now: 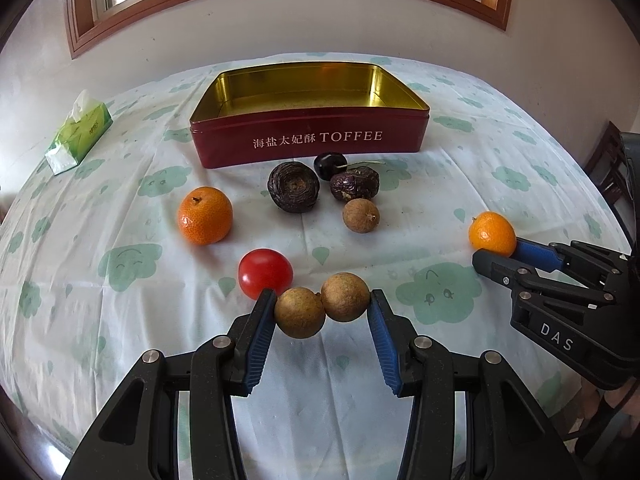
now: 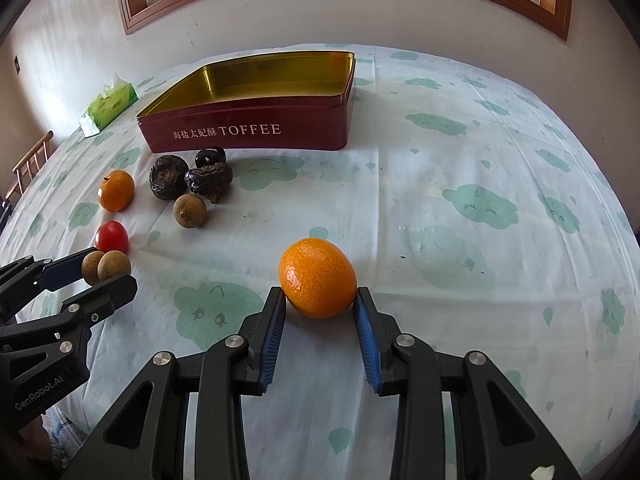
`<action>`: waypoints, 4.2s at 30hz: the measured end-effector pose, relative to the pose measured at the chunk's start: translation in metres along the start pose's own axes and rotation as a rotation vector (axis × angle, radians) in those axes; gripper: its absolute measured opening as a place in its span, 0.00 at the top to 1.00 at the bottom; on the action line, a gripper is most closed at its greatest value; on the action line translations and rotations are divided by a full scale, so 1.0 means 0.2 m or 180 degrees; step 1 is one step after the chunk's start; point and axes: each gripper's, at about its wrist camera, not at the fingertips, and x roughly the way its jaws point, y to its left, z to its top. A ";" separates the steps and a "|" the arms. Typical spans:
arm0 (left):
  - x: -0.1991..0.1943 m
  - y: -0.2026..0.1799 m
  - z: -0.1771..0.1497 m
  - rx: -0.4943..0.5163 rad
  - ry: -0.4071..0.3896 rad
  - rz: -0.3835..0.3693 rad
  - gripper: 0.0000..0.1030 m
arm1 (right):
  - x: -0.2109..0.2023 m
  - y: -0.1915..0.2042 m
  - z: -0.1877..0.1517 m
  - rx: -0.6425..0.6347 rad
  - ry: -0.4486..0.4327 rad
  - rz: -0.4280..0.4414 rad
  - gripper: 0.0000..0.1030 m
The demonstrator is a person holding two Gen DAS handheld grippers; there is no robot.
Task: Organize fruits
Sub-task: 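Lift the longans with the left tool while the right tool carries the orange toward the tin, then open the left tool over the tin dropping longans while the right tool releases the orange, then withdraw both tools from the tin toward the remaining fruits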
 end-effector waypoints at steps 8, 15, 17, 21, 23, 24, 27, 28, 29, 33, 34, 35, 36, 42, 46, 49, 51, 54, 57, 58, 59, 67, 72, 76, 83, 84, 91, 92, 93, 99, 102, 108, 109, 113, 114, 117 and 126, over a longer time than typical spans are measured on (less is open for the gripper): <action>-0.03 0.05 0.02 -0.0107 -0.0085 -0.0008 0.54 | 0.00 0.00 0.01 0.0017 0.0013 -0.0018 0.69; -0.05 0.10 0.04 -0.0154 -0.0128 -0.0025 0.54 | -0.01 -0.01 0.02 0.0047 0.0009 -0.0020 0.69; -0.05 0.11 0.05 -0.0145 -0.0150 -0.0017 0.54 | -0.02 -0.02 0.04 0.0050 -0.0001 -0.0020 0.69; -0.07 0.13 0.08 -0.0129 -0.0198 -0.0010 0.54 | -0.02 -0.02 0.08 0.0046 -0.0030 -0.0019 0.70; -0.07 0.15 0.11 -0.0133 -0.0237 -0.0018 0.54 | -0.03 -0.02 0.10 0.0043 -0.0044 -0.0008 0.71; -0.08 0.15 0.12 -0.0131 -0.0262 -0.0009 0.54 | -0.03 -0.02 0.12 0.0037 -0.0052 -0.0001 0.72; -0.08 0.19 0.18 -0.0150 -0.0338 -0.0007 0.54 | -0.04 -0.02 0.16 0.0013 -0.0088 0.0008 0.80; -0.08 0.21 0.20 -0.0158 -0.0351 0.0007 0.54 | -0.05 -0.02 0.18 0.0009 -0.0105 0.0024 0.83; -0.07 0.22 0.22 -0.0163 -0.0360 0.0016 0.54 | -0.05 -0.02 0.19 0.0002 -0.0113 0.0021 0.85; -0.05 0.26 0.27 -0.0193 -0.0363 0.0022 0.54 | -0.03 -0.02 0.21 -0.0077 -0.0099 0.0082 0.83; -0.04 0.26 0.28 -0.0193 -0.0376 0.0020 0.54 | -0.02 -0.02 0.22 -0.0059 -0.0073 0.0128 0.81; -0.04 0.27 0.28 -0.0198 -0.0370 0.0022 0.54 | -0.01 -0.03 0.22 -0.0028 -0.0050 0.0163 0.79; -0.03 0.27 0.28 -0.0211 -0.0350 0.0016 0.54 | -0.01 -0.03 0.22 0.0004 -0.0035 0.0175 0.73; 0.01 0.28 0.27 -0.0232 -0.0267 -0.0002 0.54 | 0.05 0.01 0.21 -0.0009 0.0052 0.0236 0.63; 0.01 0.29 0.27 -0.0271 -0.0256 -0.0007 0.54 | 0.09 0.04 0.19 -0.0056 0.0131 0.0209 0.68; 0.02 0.30 0.27 -0.0275 -0.0239 -0.0002 0.54 | 0.09 0.04 0.19 -0.0051 0.0124 0.0217 0.68; 0.02 0.29 0.27 -0.0275 -0.0232 -0.0007 0.54 | 0.09 0.04 0.19 -0.0077 0.0128 0.0203 0.69; 0.02 0.30 0.29 -0.0274 -0.0241 -0.0016 0.54 | 0.09 0.05 0.20 -0.0095 0.0130 0.0178 0.69; 0.02 0.30 0.31 -0.0275 -0.0274 -0.0030 0.54 | 0.08 0.05 0.23 -0.0088 0.0077 0.0165 0.69; 0.01 0.31 0.32 -0.0275 -0.0290 -0.0028 0.54 | 0.07 0.04 0.25 -0.0086 0.0046 0.0166 0.69; 0.01 0.31 0.34 -0.0279 -0.0314 -0.0024 0.54 | 0.05 0.04 0.27 -0.0085 0.0004 0.0165 0.69; 0.00 0.37 0.54 -0.0291 -0.0533 -0.0046 0.54 | 0.01 0.09 0.51 -0.0169 -0.0321 0.0235 0.69; 0.07 0.40 0.67 -0.0240 -0.0571 -0.0014 0.54 | 0.07 0.13 0.66 -0.0180 -0.0360 0.0275 0.69; 0.15 0.42 0.75 -0.0211 -0.0509 0.0008 0.54 | 0.15 0.16 0.74 -0.0200 -0.0350 0.0291 0.69; 0.30 0.43 0.79 -0.0216 -0.0351 -0.0007 0.54 | 0.29 0.22 0.80 -0.0230 -0.0227 0.0348 0.69; 0.31 0.43 0.79 -0.0204 -0.0332 -0.0009 0.54 | 0.31 0.22 0.81 -0.0225 -0.0211 0.0358 0.69; 0.40 0.43 0.79 -0.0184 -0.0216 -0.0017 0.54 | 0.39 0.23 0.82 -0.0232 -0.0123 0.0377 0.69; 0.41 0.43 0.80 -0.0187 -0.0201 -0.0015 0.54 | 0.39 0.23 0.82 -0.0236 -0.0113 0.0375 0.69; 0.42 0.43 0.80 -0.0181 -0.0185 -0.0010 0.54 | 0.40 0.23 0.82 -0.0239 -0.0107 0.0368 0.69; 0.46 0.42 0.78 -0.0142 -0.0116 0.0035 0.54 | 0.41 0.23 0.81 -0.0219 -0.0102 0.0383 0.68; 0.48 0.42 0.78 -0.0149 -0.0070 0.0050 0.54 | 0.41 0.23 0.81 -0.0217 -0.0100 0.0386 0.67; 0.47 0.42 0.77 -0.0188 -0.0063 0.0050 0.53 | 0.40 0.23 0.80 -0.0232 -0.0104 0.0372 0.67; 0.47 0.42 0.77 -0.0187 -0.0061 0.0049 0.53 | 0.40 0.23 0.80 -0.0223 -0.0102 0.0373 0.67; 0.47 0.42 0.77 -0.0189 -0.0058 0.0048 0.53 | 0.39 0.23 0.80 -0.0232 -0.0096 0.0354 0.67; 0.47 0.42 0.77 -0.0193 -0.0054 0.0052 0.53 | 0.39 0.23 0.80 -0.0227 -0.0089 0.0352 0.67; 0.46 0.42 0.76 -0.0211 -0.0048 0.0067 0.53 | 0.38 0.23 0.80 -0.0231 -0.0066 0.0335 0.67; 0.26 0.41 0.69 -0.0185 -0.0238 0.0088 0.53 | 0.20 0.19 0.72 -0.0206 -0.0207 0.0295 0.67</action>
